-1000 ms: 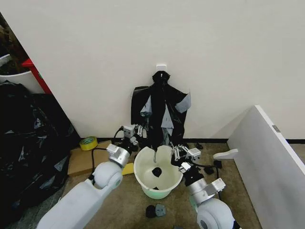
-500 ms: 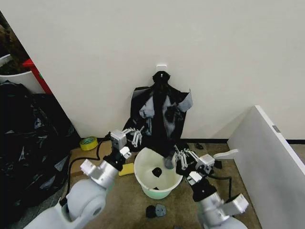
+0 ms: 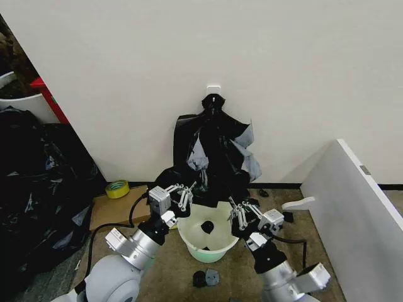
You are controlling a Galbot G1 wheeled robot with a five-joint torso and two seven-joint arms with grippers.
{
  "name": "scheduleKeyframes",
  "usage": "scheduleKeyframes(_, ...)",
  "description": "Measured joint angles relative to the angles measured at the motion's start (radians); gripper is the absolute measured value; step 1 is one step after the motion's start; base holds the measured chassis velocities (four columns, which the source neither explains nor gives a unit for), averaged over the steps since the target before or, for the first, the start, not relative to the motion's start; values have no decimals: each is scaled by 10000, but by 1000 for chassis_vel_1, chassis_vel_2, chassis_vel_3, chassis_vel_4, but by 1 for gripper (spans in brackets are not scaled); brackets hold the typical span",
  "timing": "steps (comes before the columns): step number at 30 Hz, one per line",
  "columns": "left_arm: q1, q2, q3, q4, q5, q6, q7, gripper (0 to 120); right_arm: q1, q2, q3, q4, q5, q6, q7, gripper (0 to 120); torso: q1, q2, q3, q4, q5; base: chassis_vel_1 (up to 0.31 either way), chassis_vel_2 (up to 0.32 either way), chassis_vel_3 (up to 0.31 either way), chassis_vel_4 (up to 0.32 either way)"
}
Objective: Place the garbage bag over the trash bin.
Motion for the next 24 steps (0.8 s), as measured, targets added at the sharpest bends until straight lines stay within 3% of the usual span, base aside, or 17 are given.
scheduleKeyframes(3,-71,-35,-6,62,-52,0,-20,0,165,0,68,-269,75,-32,79,18,0,0,0,0,1,0,0,0,0)
scheduleKeyframes(6,-260,-71,-7,183,-126,0,-42,0,381,-34,330,-693,535,-69,161,33,1,0,1,-1,0,0,0,0,0)
scheduleKeyframes(10,-460,-74,0,296,-210,5,-48,0,1239,-378,1673,-1429,2894,-499,-371,50,1,0,1,0,2,0,0,0,0)
scheduleKeyframes(13,-511,-71,9,338,-236,8,-50,0,1692,-647,2260,-1869,3725,-679,-805,56,1,0,1,-1,0,0,0,0,0)
scheduleKeyframes(21,-563,17,12,365,-279,13,-50,0,2734,-1211,2328,-3236,4124,-933,-1430,86,2,0,2,1,2,0,0,0,0)
scheduleKeyframes(24,-563,59,12,363,-285,13,-46,0,2898,-1321,2216,-3525,4173,-1015,-1703,88,2,0,1,0,1,0,0,0,0)
